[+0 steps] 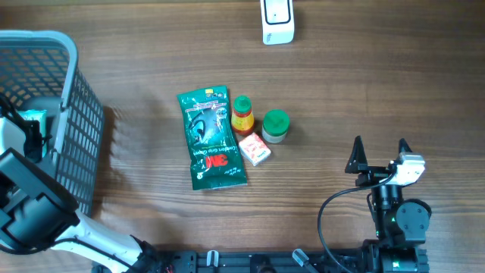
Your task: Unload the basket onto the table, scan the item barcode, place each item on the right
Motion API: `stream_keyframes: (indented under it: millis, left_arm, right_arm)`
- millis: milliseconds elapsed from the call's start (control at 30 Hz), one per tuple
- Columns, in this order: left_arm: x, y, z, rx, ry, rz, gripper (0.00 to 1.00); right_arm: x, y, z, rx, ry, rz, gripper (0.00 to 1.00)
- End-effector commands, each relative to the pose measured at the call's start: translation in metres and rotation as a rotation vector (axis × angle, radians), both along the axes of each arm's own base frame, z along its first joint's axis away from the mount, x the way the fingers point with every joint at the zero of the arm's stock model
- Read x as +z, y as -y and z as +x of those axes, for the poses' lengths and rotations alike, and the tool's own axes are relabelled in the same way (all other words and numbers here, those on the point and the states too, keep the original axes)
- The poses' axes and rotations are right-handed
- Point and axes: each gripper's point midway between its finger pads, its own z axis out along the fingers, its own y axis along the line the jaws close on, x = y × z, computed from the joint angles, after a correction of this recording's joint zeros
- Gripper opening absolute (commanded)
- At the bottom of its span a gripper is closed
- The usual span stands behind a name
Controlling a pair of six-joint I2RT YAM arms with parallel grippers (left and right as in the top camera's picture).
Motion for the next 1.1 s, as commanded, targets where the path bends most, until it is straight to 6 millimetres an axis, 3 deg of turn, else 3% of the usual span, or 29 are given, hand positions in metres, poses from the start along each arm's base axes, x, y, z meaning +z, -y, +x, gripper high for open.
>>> stream_keyframes:
  millis: [0, 67, 167, 300, 333, 500, 567, 667, 733, 767, 867, 1067]
  left_arm:
    - [0.009, 0.015, -0.016, -0.013, -0.015, -0.029, 0.04]
    - [0.054, 0.013, -0.014, -0.013, 0.059, 0.042, 0.04]
    - [0.096, 0.017, -0.019, -0.013, 0.12, 0.1, 0.04]
    - [0.124, 0.023, -0.025, -0.014, 0.158, 0.137, 0.04]
    - [0.125, 0.023, -0.025, -0.015, 0.16, 0.141, 0.11]
    - [0.109, 0.02, -0.006, -0.316, 0.03, 0.186, 0.73]
    - [0.1, 0.02, 0.01, -0.45, 0.012, 0.201, 0.78]
    - [0.084, 0.041, 0.048, -0.866, -0.002, 0.217, 0.73]
    - [0.073, 0.051, 0.056, -1.052, -0.06, 0.234, 0.75]
    - [0.066, 0.055, 0.059, -1.114, -0.09, 0.236, 0.82]
    - [0.049, 0.061, 0.063, -1.176, -0.122, 0.209, 0.98]
    - [0.005, 0.044, 0.043, -1.128, -0.282, 0.143, 0.98]
  right_arm:
    - [0.0, 0.003, 0.0, -0.017, 0.003, -0.006, 1.0]
    - [0.0, 0.003, 0.0, -0.017, 0.003, -0.006, 1.0]
    - [0.0, 0.003, 0.0, -0.017, 0.003, -0.006, 1.0]
    - [0.0, 0.003, 0.0, -0.017, 0.003, -0.006, 1.0]
    - [0.0, 0.003, 0.0, -0.016, 0.003, -0.006, 1.0]
    - [0.0, 0.003, 0.0, -0.017, 0.003, -0.006, 1.0]
    - [0.0, 0.003, 0.0, -0.017, 0.003, -0.006, 1.0]
    - [0.0, 0.003, 0.0, -0.017, 0.003, -0.006, 1.0]
    - [0.0, 0.003, 0.0, -0.017, 0.003, -0.006, 1.0]
    - [0.0, 0.003, 0.0, -0.017, 0.003, -0.006, 1.0]
    - [0.0, 0.003, 0.0, -0.017, 0.003, -0.006, 1.0]
    - [0.0, 0.003, 0.0, -0.017, 0.003, -0.006, 1.0]
